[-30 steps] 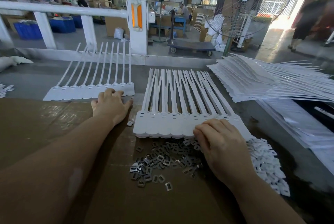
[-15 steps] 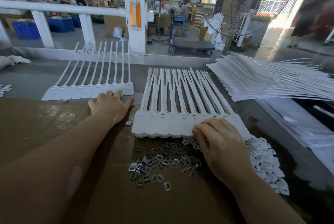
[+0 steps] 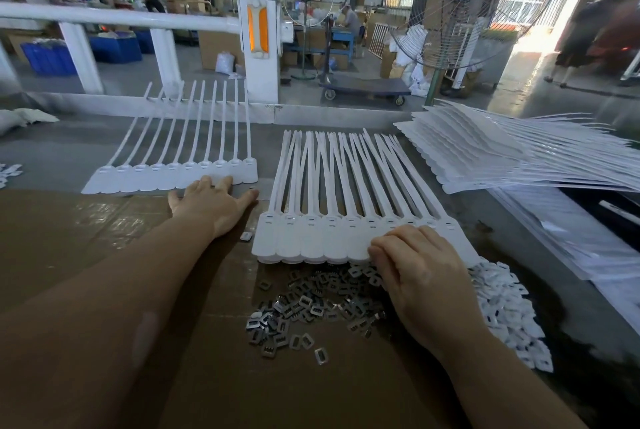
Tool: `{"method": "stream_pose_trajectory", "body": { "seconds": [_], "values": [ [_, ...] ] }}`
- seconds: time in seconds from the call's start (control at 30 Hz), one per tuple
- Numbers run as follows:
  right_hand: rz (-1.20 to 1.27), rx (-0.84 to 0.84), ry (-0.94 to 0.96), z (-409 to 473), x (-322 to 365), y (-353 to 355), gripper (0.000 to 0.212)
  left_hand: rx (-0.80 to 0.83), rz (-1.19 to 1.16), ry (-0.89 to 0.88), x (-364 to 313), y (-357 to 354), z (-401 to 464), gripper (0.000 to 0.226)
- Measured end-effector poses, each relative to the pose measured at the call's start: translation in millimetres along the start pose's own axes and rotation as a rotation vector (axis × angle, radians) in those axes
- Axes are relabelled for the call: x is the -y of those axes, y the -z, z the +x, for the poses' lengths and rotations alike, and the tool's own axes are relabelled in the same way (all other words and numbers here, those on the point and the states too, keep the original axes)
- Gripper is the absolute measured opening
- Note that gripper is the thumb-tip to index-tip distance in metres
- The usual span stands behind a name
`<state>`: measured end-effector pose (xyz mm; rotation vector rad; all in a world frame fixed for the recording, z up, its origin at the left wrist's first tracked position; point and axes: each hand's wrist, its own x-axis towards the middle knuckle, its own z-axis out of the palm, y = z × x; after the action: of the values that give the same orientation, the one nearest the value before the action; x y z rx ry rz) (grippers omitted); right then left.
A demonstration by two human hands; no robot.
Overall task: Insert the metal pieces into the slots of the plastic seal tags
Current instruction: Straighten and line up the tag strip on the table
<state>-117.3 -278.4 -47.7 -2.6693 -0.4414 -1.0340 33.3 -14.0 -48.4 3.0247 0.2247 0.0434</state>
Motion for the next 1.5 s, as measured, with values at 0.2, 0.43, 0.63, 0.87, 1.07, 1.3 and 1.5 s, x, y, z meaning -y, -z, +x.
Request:
{"method": "stream_pose_trajectory", "body": {
  "seconds": [0.2,0.43,0.63,0.87,1.07,1.3,1.5],
  "values": [
    [-0.008,-0.007,0.002,0,1,0,0.035,-0.078,-0.002,-0.037,-1,1,-7,0.073],
    [-0.01,-0.012,-0.002,0,0,0,0.035,-0.144,-0.07,-0.024,1,1,-9,0.073],
    [-0.008,-0.005,-0.006,1,1,1,0.036,-0.116,-0.095,0.017,0,2,0,0.073],
    [0.003,0.014,-0.017,2,1,1,0.038,-0.051,-0.048,0.046,1,3,11,0.07],
    [0.005,0.02,-0.014,2,0,1,0.037,-0.033,-0.025,0.039,0,1,12,0.069],
    [0.005,0.006,0.004,1,0,1,0.036,-0.033,-0.019,0.034,0,0,11,0.07],
    [-0.037,0.0,0.021,1,-1,0,0.036,-0.023,-0.013,0.035,-2,1,10,0.071]
  ]
}}
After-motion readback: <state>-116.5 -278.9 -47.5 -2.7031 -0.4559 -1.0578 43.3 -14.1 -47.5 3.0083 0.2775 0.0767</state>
